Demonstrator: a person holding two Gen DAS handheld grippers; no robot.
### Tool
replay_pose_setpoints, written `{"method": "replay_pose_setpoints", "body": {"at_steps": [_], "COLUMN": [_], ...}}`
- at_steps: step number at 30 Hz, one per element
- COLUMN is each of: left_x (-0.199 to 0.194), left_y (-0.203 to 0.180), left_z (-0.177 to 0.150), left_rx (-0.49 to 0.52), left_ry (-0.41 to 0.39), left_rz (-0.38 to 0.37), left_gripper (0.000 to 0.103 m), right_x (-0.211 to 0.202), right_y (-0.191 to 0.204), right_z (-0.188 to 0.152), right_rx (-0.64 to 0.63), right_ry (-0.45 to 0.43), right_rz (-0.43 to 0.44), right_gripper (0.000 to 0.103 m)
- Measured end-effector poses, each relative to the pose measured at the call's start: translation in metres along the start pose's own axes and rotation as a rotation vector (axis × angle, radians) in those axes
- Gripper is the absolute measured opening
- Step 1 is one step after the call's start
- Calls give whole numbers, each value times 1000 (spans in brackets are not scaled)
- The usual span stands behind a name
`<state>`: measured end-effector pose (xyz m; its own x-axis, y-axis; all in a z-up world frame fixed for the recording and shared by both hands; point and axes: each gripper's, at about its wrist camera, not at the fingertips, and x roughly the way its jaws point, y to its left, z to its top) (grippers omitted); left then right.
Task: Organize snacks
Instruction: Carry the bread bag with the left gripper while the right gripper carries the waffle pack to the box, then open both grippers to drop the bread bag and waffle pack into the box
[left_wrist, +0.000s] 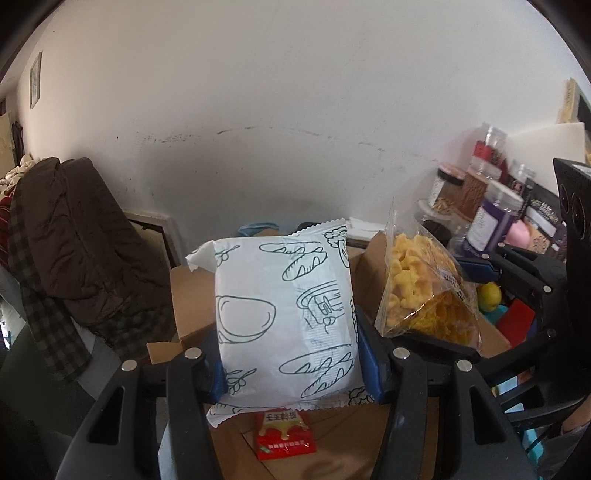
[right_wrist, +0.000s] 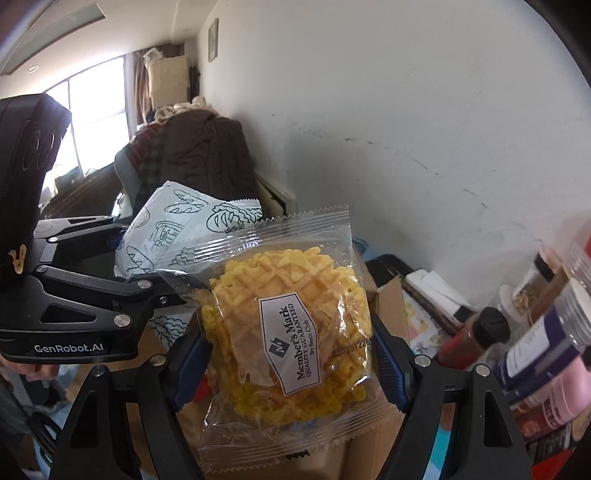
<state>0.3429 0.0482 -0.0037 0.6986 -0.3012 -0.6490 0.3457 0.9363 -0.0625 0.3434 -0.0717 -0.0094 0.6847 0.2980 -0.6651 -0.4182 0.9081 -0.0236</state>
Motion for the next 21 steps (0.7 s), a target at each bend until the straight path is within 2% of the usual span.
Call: {"method": "replay_pose_setpoints", "body": {"at_steps": [9,21], "left_x": [38,68], "left_y": [9,2], "left_z": [-6,-21], "left_rx": [-7,20], "left_ry": [128,309], "left_rz": [1,58], "left_gripper": [55,55], "right_x": [40,64], "right_y": [-8,-2], "right_z": [-6,-24], "right_rx": [7,14], "right_ry": [106,239], "right_rz": [22,13], "right_gripper": [78,79]}}
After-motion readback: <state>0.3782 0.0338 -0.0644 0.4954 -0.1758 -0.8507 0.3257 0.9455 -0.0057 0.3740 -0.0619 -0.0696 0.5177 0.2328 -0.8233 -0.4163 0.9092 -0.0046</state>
